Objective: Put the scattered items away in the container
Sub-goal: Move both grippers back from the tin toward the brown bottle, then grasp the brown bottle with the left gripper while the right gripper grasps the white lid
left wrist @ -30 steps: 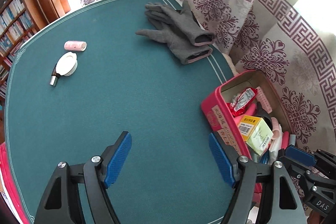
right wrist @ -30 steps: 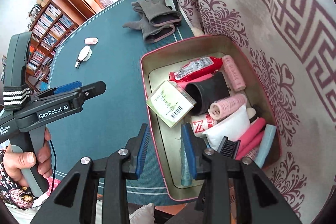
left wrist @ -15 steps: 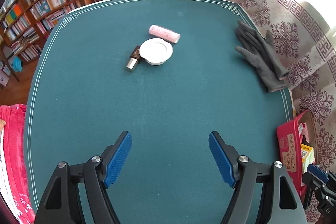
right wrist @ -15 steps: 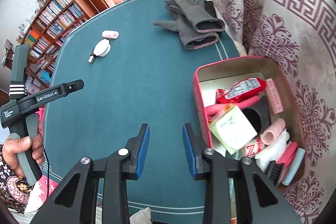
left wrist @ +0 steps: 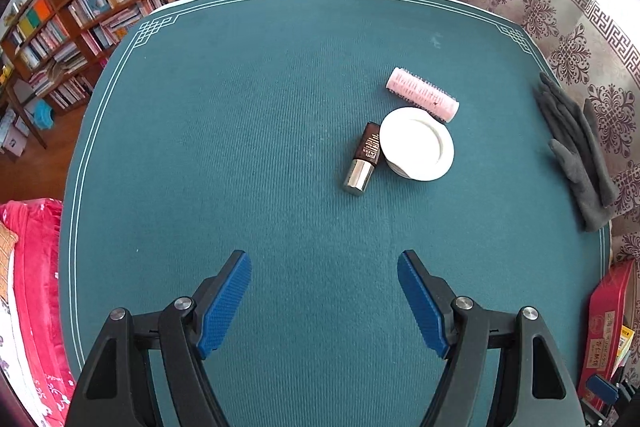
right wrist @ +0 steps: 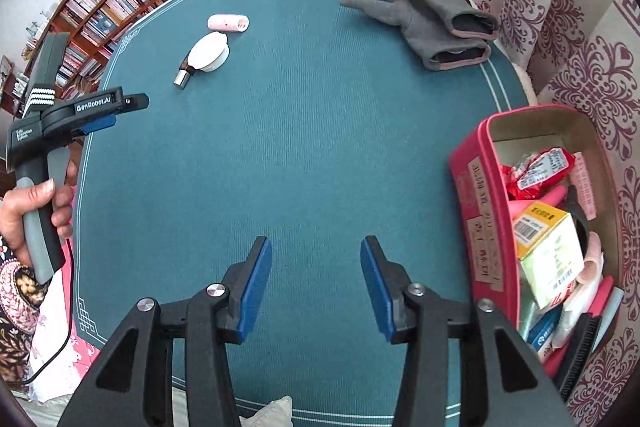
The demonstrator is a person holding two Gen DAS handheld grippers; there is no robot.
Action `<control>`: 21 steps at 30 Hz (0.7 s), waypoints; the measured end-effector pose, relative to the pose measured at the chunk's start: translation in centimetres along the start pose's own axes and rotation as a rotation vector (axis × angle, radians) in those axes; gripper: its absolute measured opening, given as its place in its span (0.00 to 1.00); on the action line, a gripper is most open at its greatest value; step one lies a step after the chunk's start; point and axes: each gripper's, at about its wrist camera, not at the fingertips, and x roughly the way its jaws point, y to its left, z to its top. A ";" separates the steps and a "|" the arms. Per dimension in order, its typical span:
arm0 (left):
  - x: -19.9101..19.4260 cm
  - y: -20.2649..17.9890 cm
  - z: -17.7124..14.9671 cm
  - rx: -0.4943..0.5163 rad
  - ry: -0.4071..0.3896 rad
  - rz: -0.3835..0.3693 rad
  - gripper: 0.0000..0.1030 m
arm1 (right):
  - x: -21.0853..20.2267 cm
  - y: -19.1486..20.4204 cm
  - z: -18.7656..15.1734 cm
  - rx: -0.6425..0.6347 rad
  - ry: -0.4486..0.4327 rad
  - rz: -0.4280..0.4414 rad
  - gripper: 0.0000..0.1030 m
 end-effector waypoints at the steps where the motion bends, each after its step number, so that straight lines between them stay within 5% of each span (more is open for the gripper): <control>1: 0.5 0.0 0.4 0.007 0.003 0.000 0.75 | 0.3 0.0 -0.1 0.006 0.008 -0.004 0.49; 21: 5.9 -1.5 6.3 0.156 -0.038 0.002 0.75 | 2.7 0.5 0.3 0.047 0.085 -0.075 0.49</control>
